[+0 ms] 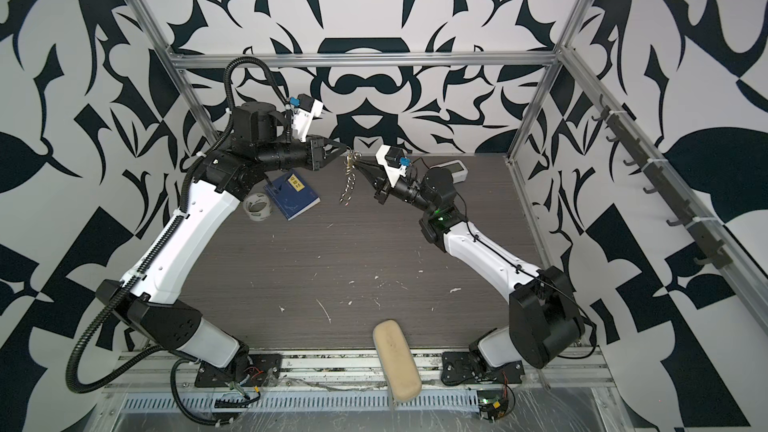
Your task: Remove the keys from the keyring
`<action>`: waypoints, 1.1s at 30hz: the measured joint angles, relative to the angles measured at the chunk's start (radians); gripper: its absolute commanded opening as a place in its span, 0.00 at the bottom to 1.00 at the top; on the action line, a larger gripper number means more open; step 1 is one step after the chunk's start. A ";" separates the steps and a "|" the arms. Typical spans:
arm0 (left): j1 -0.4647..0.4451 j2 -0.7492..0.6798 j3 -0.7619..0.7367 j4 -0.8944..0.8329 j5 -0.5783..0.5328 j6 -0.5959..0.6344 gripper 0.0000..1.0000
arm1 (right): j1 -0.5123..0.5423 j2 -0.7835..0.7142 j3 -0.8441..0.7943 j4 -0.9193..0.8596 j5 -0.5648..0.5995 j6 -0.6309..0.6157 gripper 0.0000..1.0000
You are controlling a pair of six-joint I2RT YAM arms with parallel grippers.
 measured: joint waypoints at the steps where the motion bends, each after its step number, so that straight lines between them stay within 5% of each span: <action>1: 0.001 0.000 0.000 0.001 -0.007 0.002 0.00 | 0.000 0.000 0.000 -0.005 -0.003 -0.002 0.19; 33: 0.004 0.000 -0.032 0.017 -0.028 0.007 0.00 | 0.001 0.004 0.192 -0.284 -0.001 -0.040 0.22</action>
